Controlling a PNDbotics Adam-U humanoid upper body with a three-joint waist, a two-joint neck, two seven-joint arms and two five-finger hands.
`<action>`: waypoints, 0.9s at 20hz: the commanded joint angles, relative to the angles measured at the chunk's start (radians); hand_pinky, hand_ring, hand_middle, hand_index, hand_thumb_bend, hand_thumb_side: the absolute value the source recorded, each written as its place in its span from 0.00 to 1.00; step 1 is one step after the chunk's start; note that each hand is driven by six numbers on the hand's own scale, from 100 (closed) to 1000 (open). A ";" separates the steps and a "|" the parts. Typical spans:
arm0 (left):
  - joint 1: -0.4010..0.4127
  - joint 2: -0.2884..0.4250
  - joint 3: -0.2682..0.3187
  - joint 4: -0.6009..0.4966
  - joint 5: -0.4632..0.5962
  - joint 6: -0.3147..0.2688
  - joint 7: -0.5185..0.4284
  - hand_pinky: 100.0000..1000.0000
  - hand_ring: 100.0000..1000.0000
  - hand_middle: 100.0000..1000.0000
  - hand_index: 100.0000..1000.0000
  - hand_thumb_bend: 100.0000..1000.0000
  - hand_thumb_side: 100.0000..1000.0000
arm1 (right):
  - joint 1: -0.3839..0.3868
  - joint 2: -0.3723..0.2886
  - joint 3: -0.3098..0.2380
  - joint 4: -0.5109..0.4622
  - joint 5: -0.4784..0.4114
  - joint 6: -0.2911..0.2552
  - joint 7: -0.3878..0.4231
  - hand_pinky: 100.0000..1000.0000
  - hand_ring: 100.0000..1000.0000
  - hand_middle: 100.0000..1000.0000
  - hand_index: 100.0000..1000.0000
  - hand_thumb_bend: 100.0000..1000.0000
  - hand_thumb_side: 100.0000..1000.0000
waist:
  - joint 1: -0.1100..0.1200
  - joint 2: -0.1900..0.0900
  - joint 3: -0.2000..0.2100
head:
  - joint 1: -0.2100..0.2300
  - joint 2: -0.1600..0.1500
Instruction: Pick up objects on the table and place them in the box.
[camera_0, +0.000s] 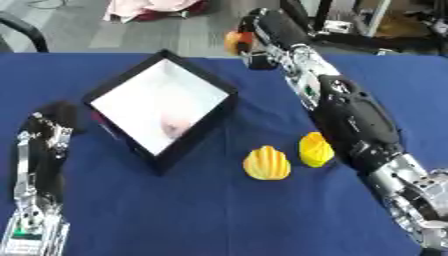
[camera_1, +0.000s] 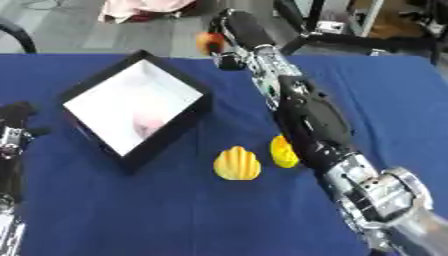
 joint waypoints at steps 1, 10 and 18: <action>-0.015 0.001 -0.002 -0.016 0.000 -0.001 -0.004 0.58 0.83 0.54 0.65 0.74 0.53 | -0.024 0.035 0.019 -0.024 -0.017 -0.024 0.050 0.78 0.61 0.47 0.23 0.00 0.01 | 0.011 -0.003 0.005 | -0.012 -0.002; -0.017 -0.001 -0.002 -0.017 -0.001 -0.003 -0.005 0.58 0.83 0.54 0.65 0.74 0.53 | 0.002 0.092 0.061 -0.032 0.032 -0.121 0.171 0.84 0.73 0.66 0.86 0.00 0.41 | 0.008 -0.004 0.008 | -0.021 -0.002; -0.006 0.009 0.008 -0.015 -0.004 -0.002 0.004 0.58 0.83 0.54 0.65 0.74 0.53 | 0.036 -0.008 0.059 -0.164 -0.097 -0.086 0.286 0.84 0.75 0.72 0.93 0.00 0.56 | 0.006 -0.014 -0.024 | 0.008 -0.002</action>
